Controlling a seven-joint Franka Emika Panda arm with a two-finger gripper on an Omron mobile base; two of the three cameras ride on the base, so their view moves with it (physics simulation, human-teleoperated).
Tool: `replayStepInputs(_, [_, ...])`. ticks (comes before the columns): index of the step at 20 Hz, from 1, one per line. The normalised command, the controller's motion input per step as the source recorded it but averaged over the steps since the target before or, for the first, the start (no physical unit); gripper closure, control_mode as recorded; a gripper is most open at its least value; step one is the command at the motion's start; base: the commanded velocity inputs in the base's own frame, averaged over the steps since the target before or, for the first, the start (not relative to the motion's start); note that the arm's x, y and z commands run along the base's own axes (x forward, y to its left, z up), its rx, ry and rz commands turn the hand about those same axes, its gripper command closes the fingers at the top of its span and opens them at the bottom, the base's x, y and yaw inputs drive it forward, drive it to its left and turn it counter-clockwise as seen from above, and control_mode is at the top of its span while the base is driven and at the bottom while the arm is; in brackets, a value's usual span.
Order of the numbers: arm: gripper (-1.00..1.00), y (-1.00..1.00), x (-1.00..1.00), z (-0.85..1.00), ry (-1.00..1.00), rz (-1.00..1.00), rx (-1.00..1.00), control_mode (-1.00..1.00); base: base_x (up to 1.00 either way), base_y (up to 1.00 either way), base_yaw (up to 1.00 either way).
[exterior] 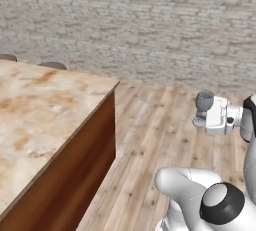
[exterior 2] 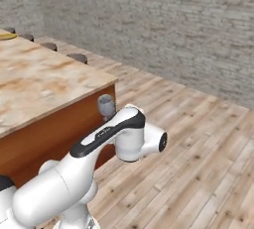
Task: Retrieve the wine glasses from the counter and place one next to each plate.
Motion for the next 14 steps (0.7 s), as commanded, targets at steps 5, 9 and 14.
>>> replayStepInputs(5, [1.00, 0.00, 0.00, 0.00, 0.00, 0.00, 0.00, 1.00, 1.00, -0.66, 0.19])
replayStepInputs(9, [1.00, 0.00, 0.00, 0.00, 0.00, 0.00, 0.00, 1.00, 1.00, -0.66, 0.28])
replayStepInputs(14, [1.00, 0.00, 0.00, 0.00, 0.00, 0.00, 0.00, 1.00, 1.00, -0.72, 0.32])
